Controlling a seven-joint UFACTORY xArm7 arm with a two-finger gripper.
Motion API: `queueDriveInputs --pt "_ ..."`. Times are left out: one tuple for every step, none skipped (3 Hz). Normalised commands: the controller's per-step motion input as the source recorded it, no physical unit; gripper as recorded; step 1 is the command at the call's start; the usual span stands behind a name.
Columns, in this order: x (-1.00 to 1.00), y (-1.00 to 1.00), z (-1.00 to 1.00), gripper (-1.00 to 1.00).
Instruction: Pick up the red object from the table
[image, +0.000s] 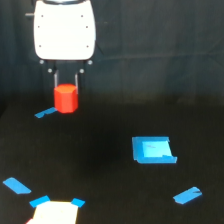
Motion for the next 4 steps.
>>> queueDriveInputs --pt "-0.60 -0.03 1.00 -1.00" --pt "-0.69 -0.48 0.89 -0.80" --pt "-0.91 -1.00 1.00 -0.70" --pt "0.50 0.99 0.66 -1.00"
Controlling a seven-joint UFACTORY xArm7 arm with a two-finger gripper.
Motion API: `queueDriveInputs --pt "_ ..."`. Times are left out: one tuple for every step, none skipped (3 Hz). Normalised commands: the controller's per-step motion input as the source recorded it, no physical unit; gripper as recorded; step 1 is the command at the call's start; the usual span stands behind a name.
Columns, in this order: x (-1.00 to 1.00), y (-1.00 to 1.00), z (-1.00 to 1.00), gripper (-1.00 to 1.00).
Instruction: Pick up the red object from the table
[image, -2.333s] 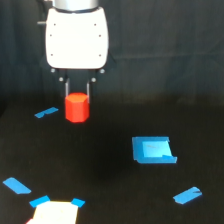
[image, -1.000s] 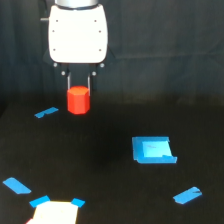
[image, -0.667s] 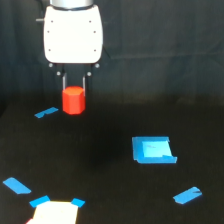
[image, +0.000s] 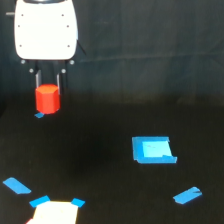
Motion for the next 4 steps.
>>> queueDriveInputs --pt "0.88 1.00 1.00 -1.00" --pt "0.70 1.00 0.64 -0.86" --pt "-0.72 -0.46 0.66 -1.00" --pt "-1.00 -1.00 0.87 -0.76"
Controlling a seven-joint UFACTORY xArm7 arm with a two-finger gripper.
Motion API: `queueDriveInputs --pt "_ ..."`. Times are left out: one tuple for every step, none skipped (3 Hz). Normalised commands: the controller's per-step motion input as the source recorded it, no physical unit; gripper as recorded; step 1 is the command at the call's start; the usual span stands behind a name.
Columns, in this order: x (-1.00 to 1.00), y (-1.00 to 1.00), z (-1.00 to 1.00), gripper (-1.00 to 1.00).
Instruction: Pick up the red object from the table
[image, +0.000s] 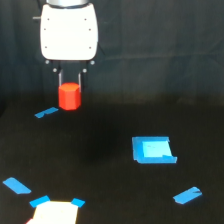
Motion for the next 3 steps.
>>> queueDriveInputs --pt "-0.77 -0.74 0.81 -0.93" --pt "0.78 1.00 0.82 -1.00" --pt "0.59 1.00 0.44 -1.00"
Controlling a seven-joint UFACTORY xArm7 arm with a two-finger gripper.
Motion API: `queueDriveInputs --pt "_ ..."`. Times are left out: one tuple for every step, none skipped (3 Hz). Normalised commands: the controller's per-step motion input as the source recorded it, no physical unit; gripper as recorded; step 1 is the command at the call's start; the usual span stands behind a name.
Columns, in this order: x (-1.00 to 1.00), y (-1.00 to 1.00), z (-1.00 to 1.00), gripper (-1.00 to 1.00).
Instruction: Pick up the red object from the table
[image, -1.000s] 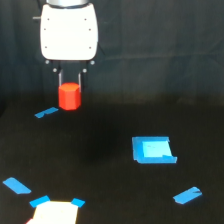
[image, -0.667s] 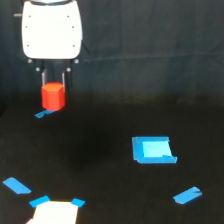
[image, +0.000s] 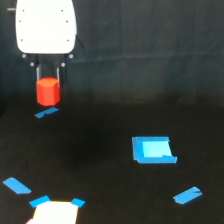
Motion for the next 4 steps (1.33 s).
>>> queueDriveInputs --pt "0.50 1.00 0.56 -0.89" --pt "-0.54 -0.64 0.79 -0.76" --pt "-0.75 -0.86 0.96 -0.82" --pt "-0.75 -0.23 1.00 -0.65"
